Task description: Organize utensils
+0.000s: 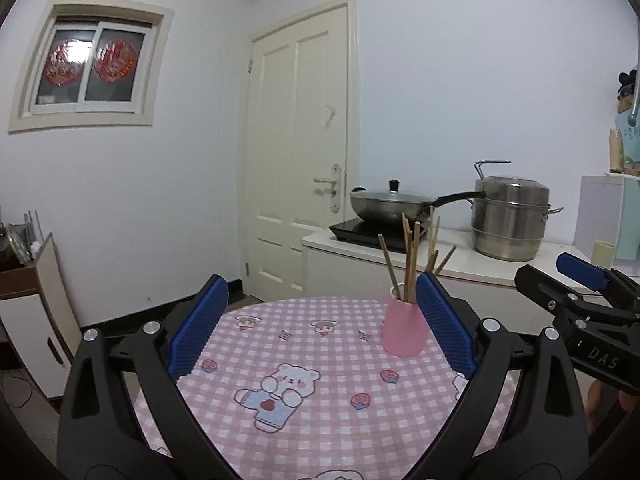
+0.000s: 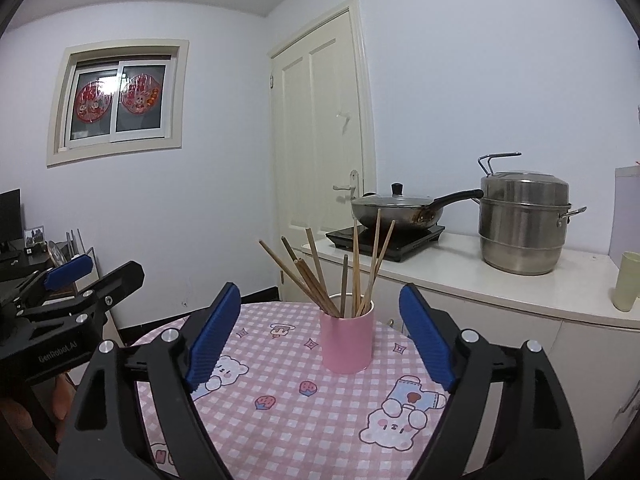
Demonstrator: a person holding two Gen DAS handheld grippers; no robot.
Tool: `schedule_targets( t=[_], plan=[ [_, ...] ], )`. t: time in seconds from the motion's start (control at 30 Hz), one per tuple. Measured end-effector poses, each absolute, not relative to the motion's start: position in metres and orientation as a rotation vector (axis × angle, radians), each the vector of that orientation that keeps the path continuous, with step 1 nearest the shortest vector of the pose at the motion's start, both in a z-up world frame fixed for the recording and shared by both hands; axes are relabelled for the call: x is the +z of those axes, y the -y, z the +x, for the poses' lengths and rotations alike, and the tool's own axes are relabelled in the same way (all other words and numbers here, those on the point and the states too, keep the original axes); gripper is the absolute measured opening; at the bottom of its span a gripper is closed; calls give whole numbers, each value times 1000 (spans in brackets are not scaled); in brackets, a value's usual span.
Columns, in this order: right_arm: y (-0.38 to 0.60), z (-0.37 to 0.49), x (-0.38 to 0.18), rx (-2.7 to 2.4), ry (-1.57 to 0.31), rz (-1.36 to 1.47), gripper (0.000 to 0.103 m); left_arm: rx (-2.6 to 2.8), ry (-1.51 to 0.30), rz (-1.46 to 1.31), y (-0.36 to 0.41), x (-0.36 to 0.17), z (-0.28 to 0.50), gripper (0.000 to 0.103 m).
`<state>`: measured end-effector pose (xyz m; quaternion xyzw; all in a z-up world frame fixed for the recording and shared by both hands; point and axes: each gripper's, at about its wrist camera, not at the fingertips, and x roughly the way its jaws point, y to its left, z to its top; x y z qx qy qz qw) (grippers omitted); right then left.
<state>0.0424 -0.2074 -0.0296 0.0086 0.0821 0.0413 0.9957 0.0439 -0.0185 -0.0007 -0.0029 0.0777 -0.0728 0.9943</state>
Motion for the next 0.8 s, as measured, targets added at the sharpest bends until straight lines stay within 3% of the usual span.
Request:
schedule_targets(
  t=[0.8],
  plan=[
    [200,29,-36,65,-152,16,81,-133,-135,-9,13,-7,31,94]
  ],
)
